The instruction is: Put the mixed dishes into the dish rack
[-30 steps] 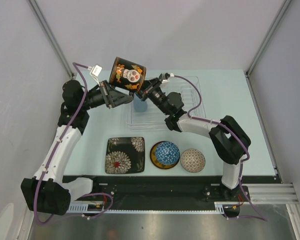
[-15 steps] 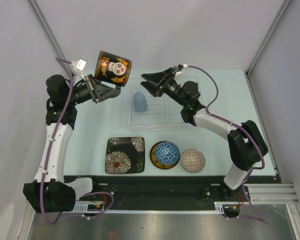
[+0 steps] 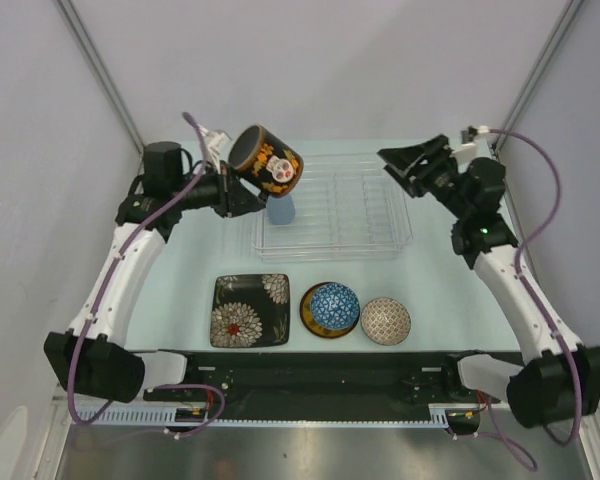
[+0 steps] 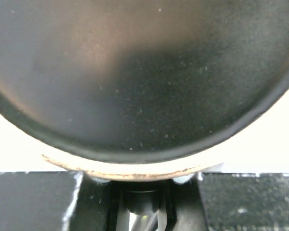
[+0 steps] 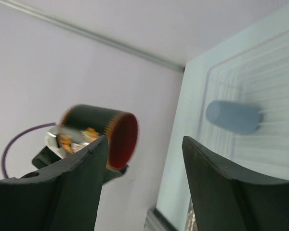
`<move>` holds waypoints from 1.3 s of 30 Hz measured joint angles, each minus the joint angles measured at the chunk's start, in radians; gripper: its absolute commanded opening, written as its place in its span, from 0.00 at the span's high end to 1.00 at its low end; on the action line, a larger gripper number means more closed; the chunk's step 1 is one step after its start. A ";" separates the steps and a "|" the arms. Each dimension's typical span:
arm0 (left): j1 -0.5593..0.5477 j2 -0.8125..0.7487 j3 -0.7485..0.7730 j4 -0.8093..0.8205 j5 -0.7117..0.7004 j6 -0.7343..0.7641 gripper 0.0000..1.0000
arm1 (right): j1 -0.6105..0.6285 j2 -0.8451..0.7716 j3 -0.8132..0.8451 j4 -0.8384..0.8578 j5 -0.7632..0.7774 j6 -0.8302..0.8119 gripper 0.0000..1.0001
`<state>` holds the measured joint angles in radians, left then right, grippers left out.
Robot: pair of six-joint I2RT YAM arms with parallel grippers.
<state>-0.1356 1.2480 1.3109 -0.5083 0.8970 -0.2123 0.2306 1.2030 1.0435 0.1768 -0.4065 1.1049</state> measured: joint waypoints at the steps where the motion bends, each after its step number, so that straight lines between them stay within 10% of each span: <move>1: -0.025 0.023 -0.001 -0.030 -0.027 0.049 1.00 | -0.034 -0.040 0.000 -0.023 -0.002 -0.018 0.32; 12: -0.178 0.262 -0.001 -0.127 -0.309 0.377 1.00 | -0.178 -0.239 -0.048 -0.215 -0.014 -0.137 0.31; 39: -0.278 0.468 -0.109 0.044 -0.556 0.594 1.00 | -0.202 -0.236 -0.114 -0.251 -0.023 -0.129 0.32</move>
<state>-0.4141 1.7161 1.2022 -0.4644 0.3412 0.3820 0.0284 0.9668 0.9295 -0.0742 -0.4290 0.9764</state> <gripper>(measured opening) 0.248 0.682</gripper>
